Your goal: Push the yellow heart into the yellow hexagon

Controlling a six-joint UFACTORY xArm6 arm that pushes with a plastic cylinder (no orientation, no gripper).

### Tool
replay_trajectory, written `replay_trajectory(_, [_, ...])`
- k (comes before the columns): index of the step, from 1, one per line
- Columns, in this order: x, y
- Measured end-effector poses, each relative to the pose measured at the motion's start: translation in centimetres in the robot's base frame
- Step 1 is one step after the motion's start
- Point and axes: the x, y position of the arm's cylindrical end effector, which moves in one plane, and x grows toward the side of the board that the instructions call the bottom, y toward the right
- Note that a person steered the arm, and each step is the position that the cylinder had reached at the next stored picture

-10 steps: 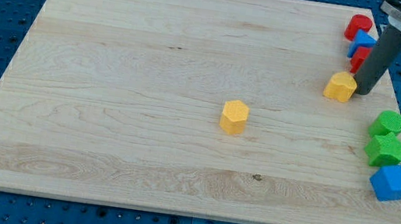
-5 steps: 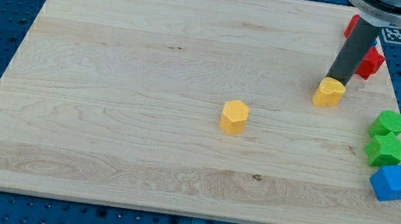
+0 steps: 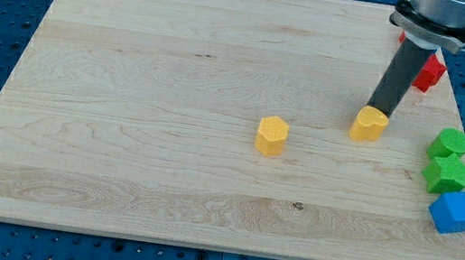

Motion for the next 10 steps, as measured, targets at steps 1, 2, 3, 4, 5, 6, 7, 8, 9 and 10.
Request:
replay_trajectory(1, [0.8,-1.0])
replay_trajectory(2, [1.0,0.6])
replay_trajectory(3, [1.5,1.6])
replay_trajectory(4, [3.1,-0.2])
replay_trajectory(5, [3.7,-2.5])
replay_trajectory(6, [4.1,-4.6])
replay_trajectory(7, [4.3,-5.4])
replay_trajectory(8, [4.4,-3.9])
replay_trajectory(9, [5.0,-3.5])
replay_trajectory(10, [5.0,-3.0])
